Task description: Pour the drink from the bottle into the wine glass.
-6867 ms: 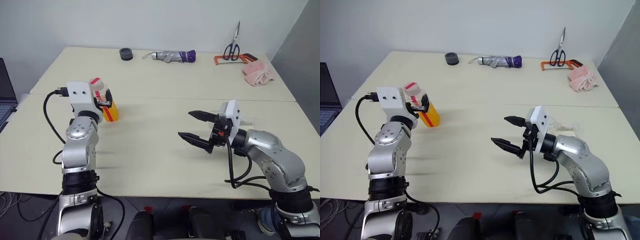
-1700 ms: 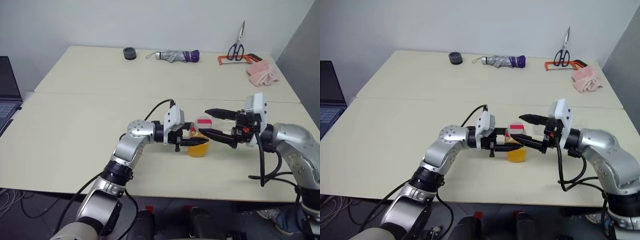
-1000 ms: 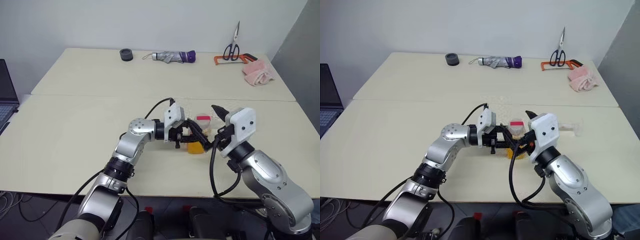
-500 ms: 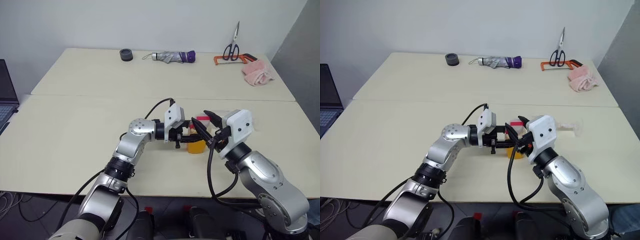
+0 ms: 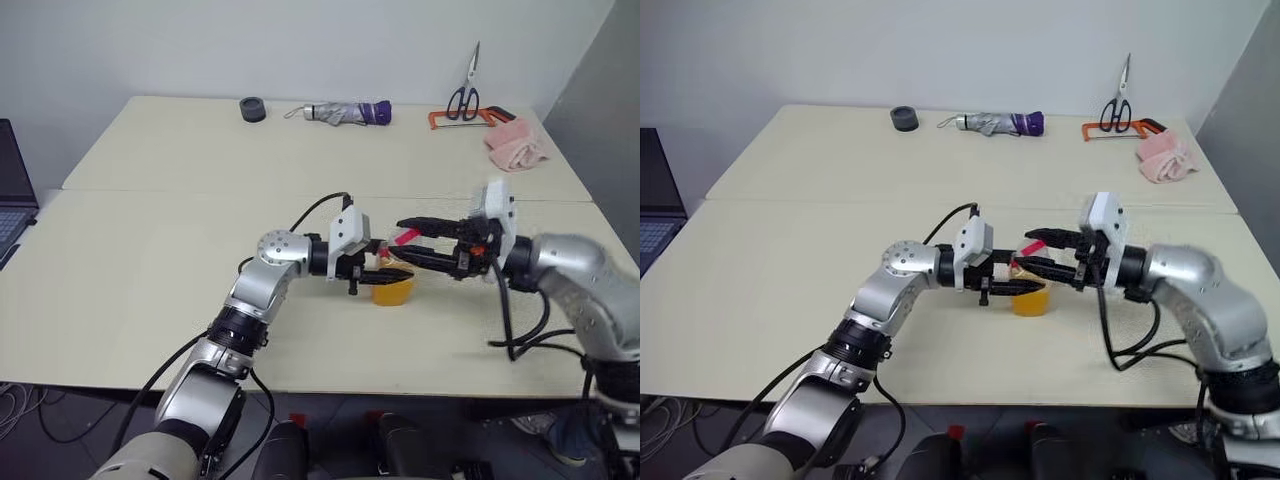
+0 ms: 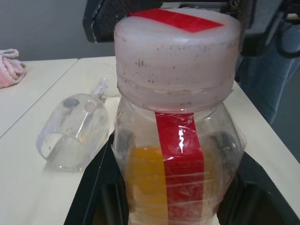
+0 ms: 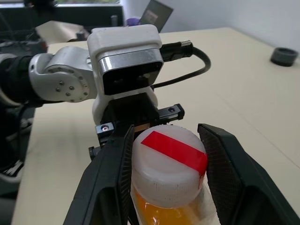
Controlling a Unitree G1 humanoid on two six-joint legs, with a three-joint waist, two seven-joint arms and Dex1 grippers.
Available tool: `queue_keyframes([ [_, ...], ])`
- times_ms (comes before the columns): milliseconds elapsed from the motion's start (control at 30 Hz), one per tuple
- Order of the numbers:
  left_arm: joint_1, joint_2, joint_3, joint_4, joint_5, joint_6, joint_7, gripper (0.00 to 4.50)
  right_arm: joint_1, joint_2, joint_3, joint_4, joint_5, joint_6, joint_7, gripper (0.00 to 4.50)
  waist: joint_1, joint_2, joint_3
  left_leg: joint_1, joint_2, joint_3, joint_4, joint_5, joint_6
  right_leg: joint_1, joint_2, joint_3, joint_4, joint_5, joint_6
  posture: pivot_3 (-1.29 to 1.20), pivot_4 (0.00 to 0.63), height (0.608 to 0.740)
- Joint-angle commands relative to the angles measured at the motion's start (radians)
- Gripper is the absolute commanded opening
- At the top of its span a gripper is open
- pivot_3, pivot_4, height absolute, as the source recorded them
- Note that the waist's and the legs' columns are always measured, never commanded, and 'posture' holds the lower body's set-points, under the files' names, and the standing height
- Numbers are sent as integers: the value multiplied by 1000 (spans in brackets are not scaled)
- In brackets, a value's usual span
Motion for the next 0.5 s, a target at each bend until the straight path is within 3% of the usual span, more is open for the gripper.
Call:
queue_keyframes([
  [33, -29, 3, 43, -37, -21, -33, 7, 1796, 28, -11, -37, 2, -5, 20, -17, 1828, 0, 0, 0, 0, 0, 0, 0, 0, 0, 0, 0, 0, -1, 0, 0, 0, 150, 740],
  [267, -29, -6, 52, -27, -7, -18, 65, 1768, 165, 115, -188, -253, 48, 50, -314, 4283, 3, 0, 0, -2, -1, 0, -1, 0, 0, 0, -3, 0, -2, 0, 0, 0, 150, 740],
  [400, -41, -11, 53, -5, 7, -25, 88, 1768, 267, 207, -179, -469, 66, 116, -526, 4295, 3, 0, 0, -2, -1, -3, -1, 0, 0, 0, -2, 0, -2, 0, 0, 0, 150, 740],
  [500, -54, -23, 54, 18, 11, -29, 99, 1768, 280, 299, -65, -545, -44, 137, -699, 4295, -2, 0, 0, -1, -1, -3, -1, 0, 0, 0, -2, 0, -1, 0, 0, 0, 150, 740],
])
